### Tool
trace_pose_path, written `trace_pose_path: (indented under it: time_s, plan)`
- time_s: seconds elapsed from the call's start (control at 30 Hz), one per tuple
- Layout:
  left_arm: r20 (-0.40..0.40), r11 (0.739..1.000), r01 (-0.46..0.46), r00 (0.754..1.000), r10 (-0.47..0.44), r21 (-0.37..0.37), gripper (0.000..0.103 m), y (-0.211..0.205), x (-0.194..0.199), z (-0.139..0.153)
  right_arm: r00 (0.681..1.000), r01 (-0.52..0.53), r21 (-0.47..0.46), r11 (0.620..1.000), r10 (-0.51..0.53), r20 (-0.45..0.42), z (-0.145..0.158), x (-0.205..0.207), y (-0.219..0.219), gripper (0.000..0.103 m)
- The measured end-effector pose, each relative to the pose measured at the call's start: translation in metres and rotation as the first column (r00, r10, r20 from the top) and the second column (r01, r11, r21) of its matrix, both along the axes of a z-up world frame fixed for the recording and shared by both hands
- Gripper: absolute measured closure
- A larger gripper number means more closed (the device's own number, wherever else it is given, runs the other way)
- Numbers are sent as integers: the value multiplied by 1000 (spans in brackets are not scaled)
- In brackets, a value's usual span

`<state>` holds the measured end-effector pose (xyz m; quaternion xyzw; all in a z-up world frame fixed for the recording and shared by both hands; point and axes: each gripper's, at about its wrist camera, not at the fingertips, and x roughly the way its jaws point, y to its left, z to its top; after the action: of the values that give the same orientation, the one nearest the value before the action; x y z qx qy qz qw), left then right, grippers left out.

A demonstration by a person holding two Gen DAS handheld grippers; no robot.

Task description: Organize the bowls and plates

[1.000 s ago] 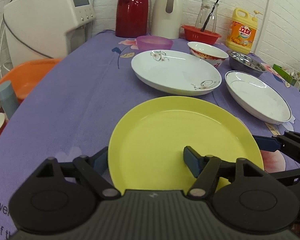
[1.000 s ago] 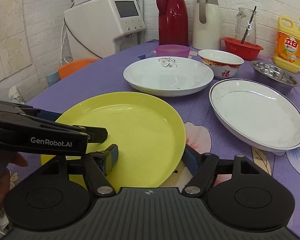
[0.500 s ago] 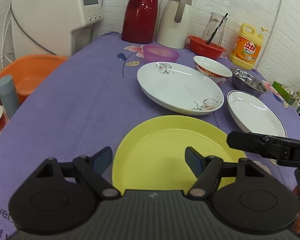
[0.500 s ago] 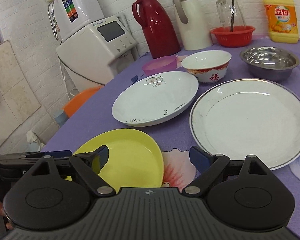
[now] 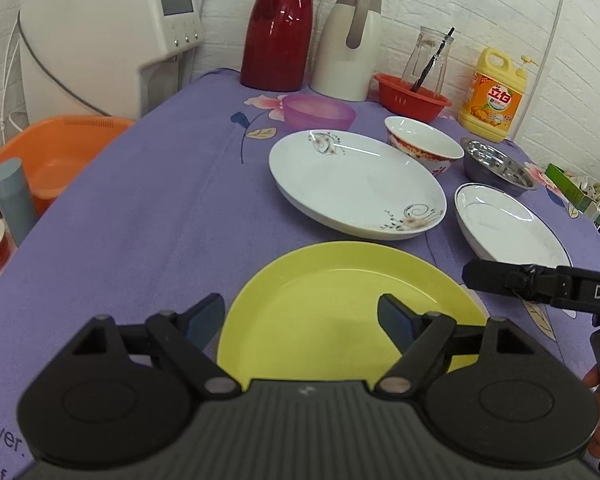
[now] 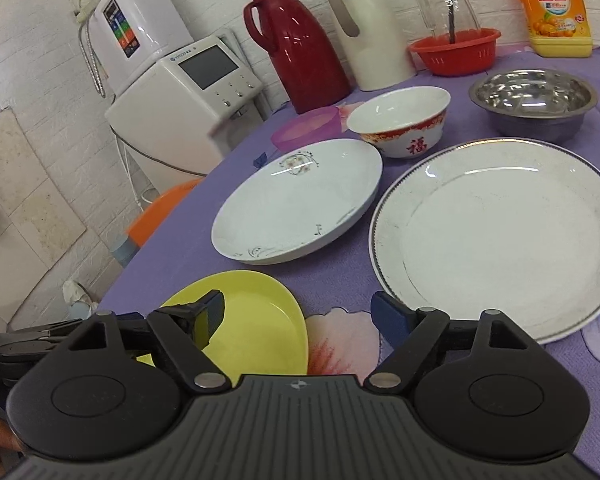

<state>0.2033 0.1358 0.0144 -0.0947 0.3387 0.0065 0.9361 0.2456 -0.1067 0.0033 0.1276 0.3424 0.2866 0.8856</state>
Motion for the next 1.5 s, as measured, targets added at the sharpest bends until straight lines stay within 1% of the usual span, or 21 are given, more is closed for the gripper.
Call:
trace_pose_path:
  time_s: [0.17, 0.2, 0.23, 0.3, 0.37, 0.4, 0.43, 0.5, 0.6, 0.7, 0.8, 0.9, 0.93, 1.0, 1.17, 1.33, 1.37, 1.4, 1.43, 1.5]
  plan:
    - [2, 1000, 5, 1000, -5, -1, 22, 1, 1, -1, 993, 115, -9, 993, -115, -35, -7, -8, -17, 0]
    - [3, 1000, 7, 1000, -7, -5, 22, 2, 2, 0, 991, 129, -21, 991, -130, -38, -7, -10, -20, 0]
    - [5, 1000, 8, 1000, -8, -8, 22, 3, 4, 0, 993, 116, -25, 993, -117, -34, -5, -14, -20, 0]
    - [16, 1000, 6, 1000, -6, -12, 22, 6, 9, 5, 998, 61, -25, 998, -61, 10, 6, -20, -15, 0]
    - [46, 1000, 1, 999, -1, -14, 22, 11, 18, 14, 995, 30, -67, 997, -23, 95, 22, -20, -3, 0]
    - [58, 1000, -1, 998, 2, -18, 22, 14, 23, 19, 988, 26, -103, 994, -9, 156, 30, -15, 6, 0]
    - [67, 1000, -3, 998, 5, -27, 22, 19, 32, 25, 980, 33, -131, 991, -6, 198, 35, -8, 13, 0]
    - [84, 999, -1, 996, 5, -53, 21, 27, 49, 33, 969, 45, -169, 985, -2, 247, 40, 14, 26, 0]
    - [79, 998, 8, 997, -3, -68, 21, 41, 81, 35, 971, 21, -186, 982, 24, 236, 36, 50, 46, 0]
    - [48, 998, 9, 999, -6, -65, 21, 55, 114, 28, 981, 2, -193, 981, 35, 189, 24, 79, 61, 0]
    - [20, 997, 2, 1000, 0, -80, 21, 66, 140, 18, 990, -4, -211, 977, 33, 138, 10, 100, 71, 0]
    - [-4, 996, -4, 1000, 3, -89, 21, 66, 158, 8, 995, -23, -230, 973, 46, 91, -1, 113, 80, 0]
    - [-9, 995, 2, 1000, -3, -96, 21, 64, 161, 5, 995, -31, -237, 971, 52, 82, -4, 115, 82, 0]
    - [-22, 995, 9, 1000, -11, -97, 21, 59, 166, 0, 993, -25, -277, 961, 56, 105, -7, 114, 89, 0]
    - [-44, 999, 10, 999, -12, -36, 21, 50, 168, -10, 990, -20, -301, 953, 60, 124, -8, 109, 96, 0]
    - [-43, 1000, 2, 999, -3, -21, 20, 48, 167, -7, 987, -80, -259, 963, 112, 112, -6, 107, 99, 0]
    - [-46, 1000, -3, 999, 2, -13, 19, 48, 167, -7, 988, -73, -254, 965, 105, 115, -6, 107, 98, 0]
    - [-49, 1000, -10, 999, 10, -5, 14, 48, 167, -7, 988, -67, -253, 965, 99, 117, -6, 106, 96, 0]
    - [-46, 1000, -17, 999, 17, 0, 12, 47, 166, -7, 989, -62, -257, 964, 94, 116, -6, 106, 95, 0]
    - [-38, 1000, -26, 999, 27, 8, 12, 46, 166, -7, 990, -52, -270, 962, 86, 115, -7, 106, 95, 0]
